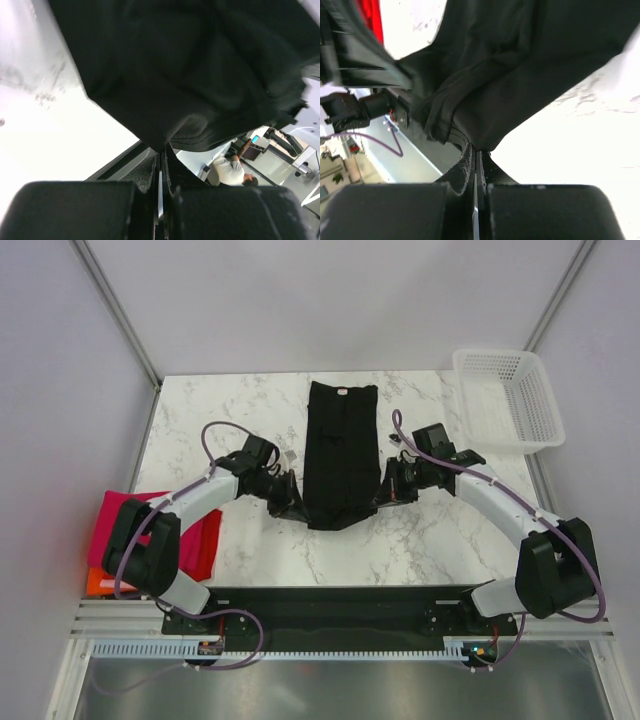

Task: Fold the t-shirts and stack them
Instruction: Fold the tshirt

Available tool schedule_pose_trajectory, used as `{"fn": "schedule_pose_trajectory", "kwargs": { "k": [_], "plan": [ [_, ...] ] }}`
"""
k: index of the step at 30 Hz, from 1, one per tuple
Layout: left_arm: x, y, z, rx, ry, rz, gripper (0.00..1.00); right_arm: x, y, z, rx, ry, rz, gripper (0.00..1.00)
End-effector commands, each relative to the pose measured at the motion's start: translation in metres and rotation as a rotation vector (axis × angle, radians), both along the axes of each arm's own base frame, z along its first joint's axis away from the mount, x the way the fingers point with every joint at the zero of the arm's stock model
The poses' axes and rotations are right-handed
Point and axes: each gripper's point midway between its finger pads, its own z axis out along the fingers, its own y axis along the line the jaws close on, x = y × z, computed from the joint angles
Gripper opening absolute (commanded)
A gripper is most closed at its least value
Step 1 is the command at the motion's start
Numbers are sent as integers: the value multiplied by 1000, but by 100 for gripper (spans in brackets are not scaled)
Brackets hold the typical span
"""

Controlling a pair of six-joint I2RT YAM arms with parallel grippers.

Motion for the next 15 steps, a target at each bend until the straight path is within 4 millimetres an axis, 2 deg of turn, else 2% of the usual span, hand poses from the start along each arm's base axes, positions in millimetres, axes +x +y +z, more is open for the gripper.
{"fn": "schedule_pose_trajectory", "kwargs": {
  "k": [1, 2, 3, 5, 6, 13, 14, 15],
  "plan": [
    [34, -10, 34, -37, -146, -29, 2, 13, -17, 2, -48, -34, -22, 0],
    [43, -9, 34, -20, -168, -21, 2, 18, -21, 3, -48, -36, -42, 0],
    [56, -10, 43, -21, -204, -13, 2, 23, -22, 3, -45, -41, -49, 0],
    [71, -9, 38, 14, -222, -5, 2, 30, -28, 2, -43, -40, -75, 0],
    [82, -11, 45, 12, -251, -5, 2, 34, -29, 0, -37, -39, -83, 0],
    [113, -22, 33, 28, -257, -14, 2, 74, -31, -10, -23, -60, -123, 0],
    [115, -22, 31, 28, -254, -15, 2, 83, -30, -6, -19, -78, -125, 0],
    [119, -23, 29, 32, -253, -17, 2, 89, -29, -13, -25, -69, -122, 0]
  ]
}}
